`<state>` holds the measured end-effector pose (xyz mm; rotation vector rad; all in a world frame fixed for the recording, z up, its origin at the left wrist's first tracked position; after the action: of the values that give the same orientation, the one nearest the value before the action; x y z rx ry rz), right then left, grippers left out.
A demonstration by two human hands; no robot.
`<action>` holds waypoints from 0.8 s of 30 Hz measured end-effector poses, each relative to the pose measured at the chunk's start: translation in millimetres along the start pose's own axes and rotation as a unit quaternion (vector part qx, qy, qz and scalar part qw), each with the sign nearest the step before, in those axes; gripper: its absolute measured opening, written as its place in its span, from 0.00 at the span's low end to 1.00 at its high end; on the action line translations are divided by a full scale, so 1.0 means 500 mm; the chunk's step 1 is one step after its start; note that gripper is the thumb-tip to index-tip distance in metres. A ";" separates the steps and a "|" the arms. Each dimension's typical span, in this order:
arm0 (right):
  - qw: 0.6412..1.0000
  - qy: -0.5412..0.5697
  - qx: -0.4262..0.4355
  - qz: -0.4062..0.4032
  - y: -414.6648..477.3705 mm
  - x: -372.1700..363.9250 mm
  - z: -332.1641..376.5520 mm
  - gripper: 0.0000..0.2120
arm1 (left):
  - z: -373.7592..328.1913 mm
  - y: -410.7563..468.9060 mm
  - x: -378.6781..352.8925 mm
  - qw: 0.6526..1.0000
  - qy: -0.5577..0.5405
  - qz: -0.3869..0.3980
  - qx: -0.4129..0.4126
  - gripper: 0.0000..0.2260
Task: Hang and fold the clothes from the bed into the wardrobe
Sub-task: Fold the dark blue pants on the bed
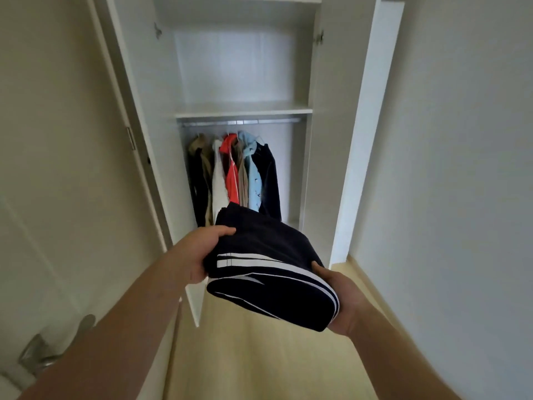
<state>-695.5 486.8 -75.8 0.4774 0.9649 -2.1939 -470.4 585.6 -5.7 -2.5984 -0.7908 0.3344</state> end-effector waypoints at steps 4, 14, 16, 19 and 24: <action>0.999 -0.049 0.014 0.017 0.112 -0.037 0.187 0.18 | -0.115 0.111 -0.003 0.999 -0.034 -0.028 -0.020 0.14; 0.989 -0.129 0.059 0.053 0.428 -0.162 0.505 0.16 | -0.350 0.399 0.038 0.993 -0.092 -0.051 -0.057 0.14; 0.984 -0.151 0.071 0.056 0.497 -0.195 0.561 0.16 | -0.397 0.470 0.059 0.992 -0.100 -0.047 -0.065 0.14; 0.982 -0.152 0.084 0.070 0.609 -0.255 0.644 0.16 | -0.478 0.588 0.100 0.990 -0.103 -0.040 -0.083 0.15; 0.978 -0.156 0.116 0.075 0.799 -0.367 0.803 0.15 | -0.655 0.774 0.166 0.987 -0.113 -0.028 -0.110 0.14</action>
<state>-304.9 69.9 91.5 0.2876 0.4919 -2.1698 -107.6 239.5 105.6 -2.7687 -1.0292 0.5632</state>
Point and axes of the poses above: each hand's wrist, its own y-axis towards the middle knuckle, its own x-axis out of the back of the hand, z = x × y, the point moved 7 cm from there along y, towards the middle knuckle, and after that the axes turned 3 degrees about z, right-handed, at the moved point
